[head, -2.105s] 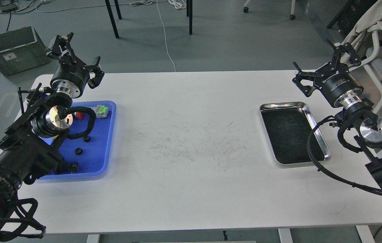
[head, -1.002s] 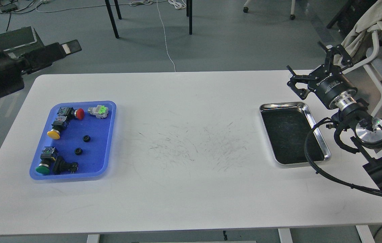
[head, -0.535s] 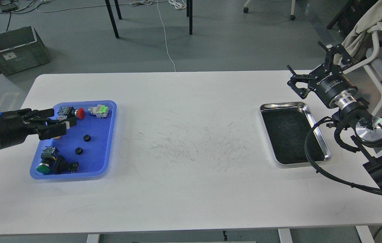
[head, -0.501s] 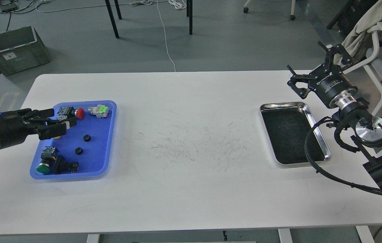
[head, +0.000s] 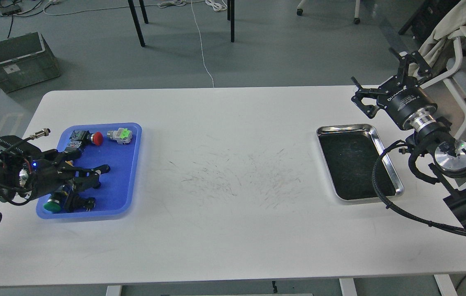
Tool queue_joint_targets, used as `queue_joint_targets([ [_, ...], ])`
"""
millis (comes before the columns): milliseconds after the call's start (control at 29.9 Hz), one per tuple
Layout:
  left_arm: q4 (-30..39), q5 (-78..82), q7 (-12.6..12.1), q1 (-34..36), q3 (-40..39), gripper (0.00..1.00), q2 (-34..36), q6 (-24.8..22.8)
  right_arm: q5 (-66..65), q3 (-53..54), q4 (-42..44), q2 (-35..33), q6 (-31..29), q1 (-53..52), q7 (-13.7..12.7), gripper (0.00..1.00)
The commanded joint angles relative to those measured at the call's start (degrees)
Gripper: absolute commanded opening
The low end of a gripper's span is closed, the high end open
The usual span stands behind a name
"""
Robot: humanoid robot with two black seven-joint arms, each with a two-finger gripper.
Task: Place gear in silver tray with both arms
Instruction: 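Lower the left gripper into the blue tray and grasp a black gear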
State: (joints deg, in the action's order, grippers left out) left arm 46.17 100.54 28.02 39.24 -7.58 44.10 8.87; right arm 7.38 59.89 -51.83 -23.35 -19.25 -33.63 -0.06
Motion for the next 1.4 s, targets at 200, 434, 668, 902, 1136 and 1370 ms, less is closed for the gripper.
queue_joint_targets([
  [200, -6.6, -0.2, 0.0, 0.0, 1.3, 0.86, -5.1, 1.6, 0.0, 0.0, 0.1, 0.0, 0.0, 0.0, 0.2, 0.99],
  [434, -10.5, -0.2, 0.0, 0.0, 2.3, 0.75, -8.1, 1.7, 0.0, 0.0, 0.0, -0.6, -0.1, 0.0, 0.2, 0.99],
  [668, -13.7, -0.4, 0.0, 0.0, 4.9, 0.49, -9.6, 1.7, 0.0, 0.0, 0.0, -0.8, -0.1, 0.1, 0.2, 0.99],
  [902, -14.5, -0.7, 0.0, 0.1, 5.0, 0.34, -10.3, 1.2, 0.0, 0.0, 0.0, -0.8, -0.1, 0.1, 0.2, 0.99],
  [1136, -15.1, -0.6, 0.0, 0.0, 5.0, 0.09, -10.8, 1.0, 0.1, 0.0, 0.0, -0.8, -0.1, 0.1, 0.2, 0.99],
  [1370, -14.9, -1.2, 0.0, 1.1, 4.9, 0.07, -10.5, 1.0, 0.0, 0.0, -0.1, -0.8, -0.1, 0.0, 0.2, 0.99],
])
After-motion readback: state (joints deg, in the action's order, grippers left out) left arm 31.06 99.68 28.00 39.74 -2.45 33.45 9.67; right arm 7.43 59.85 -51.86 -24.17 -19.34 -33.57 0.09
